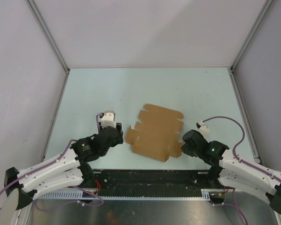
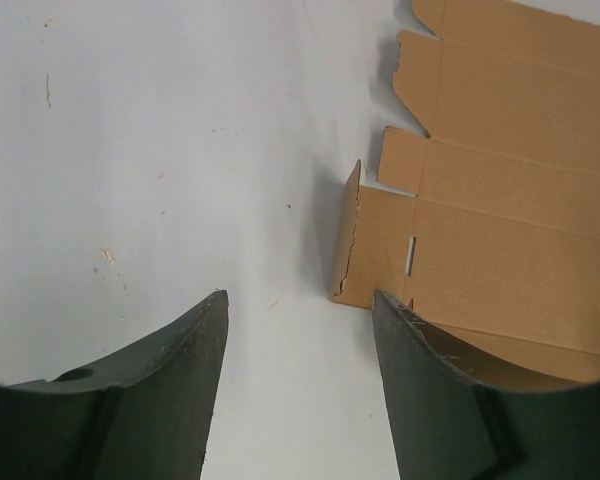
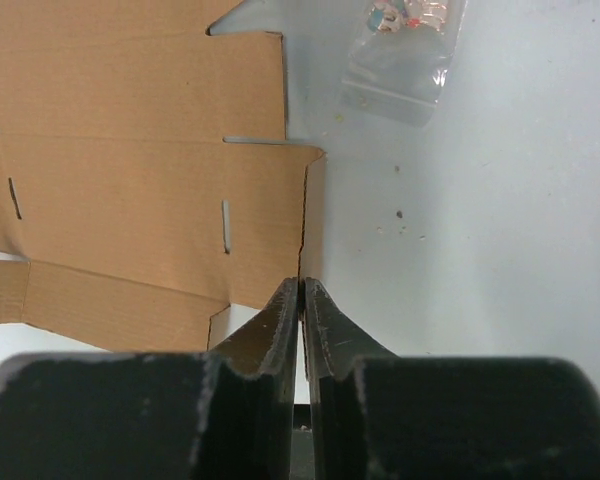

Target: Fold the paper box

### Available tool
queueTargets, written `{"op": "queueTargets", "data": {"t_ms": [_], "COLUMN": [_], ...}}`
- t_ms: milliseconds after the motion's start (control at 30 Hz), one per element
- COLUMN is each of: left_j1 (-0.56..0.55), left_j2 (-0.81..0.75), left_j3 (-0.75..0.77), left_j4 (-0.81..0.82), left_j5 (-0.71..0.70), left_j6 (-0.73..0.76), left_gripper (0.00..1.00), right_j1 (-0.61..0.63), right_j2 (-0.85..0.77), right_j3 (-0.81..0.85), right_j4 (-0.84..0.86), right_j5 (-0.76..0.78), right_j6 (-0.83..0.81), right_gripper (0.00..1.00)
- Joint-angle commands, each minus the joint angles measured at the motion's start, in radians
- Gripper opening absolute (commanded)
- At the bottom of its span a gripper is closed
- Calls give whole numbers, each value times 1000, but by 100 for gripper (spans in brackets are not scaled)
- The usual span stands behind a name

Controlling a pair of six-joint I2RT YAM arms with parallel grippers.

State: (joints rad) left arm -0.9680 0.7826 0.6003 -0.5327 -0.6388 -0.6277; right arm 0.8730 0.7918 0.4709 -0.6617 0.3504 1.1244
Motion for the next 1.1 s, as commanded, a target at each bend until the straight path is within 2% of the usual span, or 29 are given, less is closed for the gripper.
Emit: {"op": "queueTargets", "data": {"t_ms": [0,400,633,800,1067], "left_j1": [6,5,11,61,95], "left_j2": [-23,18,86,147,199], "left_j3": [-10,-23,-19,-36,-80], "left_j4": [31,68,140,226,296], "left_j5": [7,8,11,86,154], "left_j6": [11,8,36,62,49], "left_gripper": [64,64,64,65,64], "right_j1": [-12,-20,-19,-16,-17], "right_j2": [-26,-29,35,92,187], "right_j3": [-2,46,133,207,268], "right_j4": [45,22,5,-18,42], "right_j5": [-14,5,21,55,48], "right_j6": [-24,-109,-225,-320,-448], "right_gripper": [10,3,5,0,0]}}
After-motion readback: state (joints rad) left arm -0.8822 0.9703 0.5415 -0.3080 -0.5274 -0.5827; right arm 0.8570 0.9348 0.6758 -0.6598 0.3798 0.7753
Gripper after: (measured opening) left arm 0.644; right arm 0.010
